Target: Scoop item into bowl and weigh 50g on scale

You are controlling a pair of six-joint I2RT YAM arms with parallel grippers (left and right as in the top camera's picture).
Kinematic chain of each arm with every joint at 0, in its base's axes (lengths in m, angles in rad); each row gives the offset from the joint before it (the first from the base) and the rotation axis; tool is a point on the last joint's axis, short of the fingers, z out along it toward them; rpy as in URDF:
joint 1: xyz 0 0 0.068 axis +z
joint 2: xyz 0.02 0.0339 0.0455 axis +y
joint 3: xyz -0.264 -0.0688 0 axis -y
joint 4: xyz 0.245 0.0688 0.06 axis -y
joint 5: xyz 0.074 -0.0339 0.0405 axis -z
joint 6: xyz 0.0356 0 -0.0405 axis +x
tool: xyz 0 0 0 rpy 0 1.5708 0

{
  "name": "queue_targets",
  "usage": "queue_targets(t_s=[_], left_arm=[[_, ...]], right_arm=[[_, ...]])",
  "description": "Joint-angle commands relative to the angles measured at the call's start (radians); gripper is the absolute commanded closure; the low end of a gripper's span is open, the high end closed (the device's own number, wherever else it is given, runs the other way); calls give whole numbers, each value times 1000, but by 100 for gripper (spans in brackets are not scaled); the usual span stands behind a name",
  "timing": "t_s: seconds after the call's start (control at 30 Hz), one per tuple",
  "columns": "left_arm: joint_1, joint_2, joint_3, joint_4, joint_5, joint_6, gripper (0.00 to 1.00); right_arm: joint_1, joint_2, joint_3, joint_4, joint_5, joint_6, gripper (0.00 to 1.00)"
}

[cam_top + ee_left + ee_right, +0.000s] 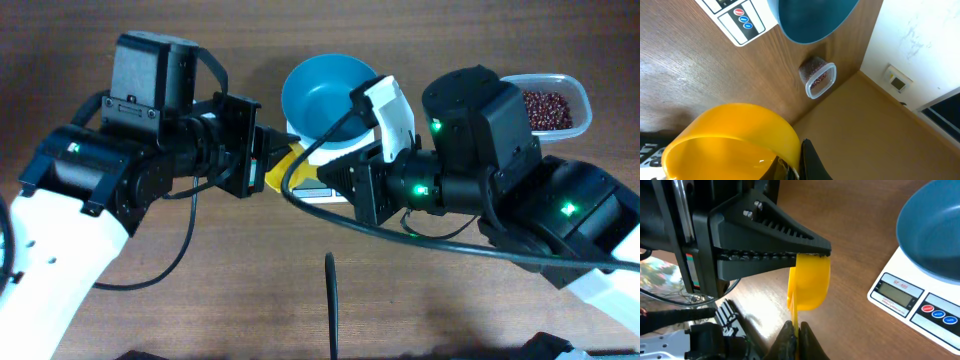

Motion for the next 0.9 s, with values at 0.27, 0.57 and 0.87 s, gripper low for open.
queue_targets(t_s=[0.27,0.57,0.87], left_arm=[[8,-5,9,0,-15,28,53],[8,-62,10,239,132,439,1],[61,-360,9,-288,-475,953,1]], right_arm=[[4,-5,10,0,-40,-40,96],[3,-79,25,-192,364,-41,96],[3,-506,129,-810,731,113,96]])
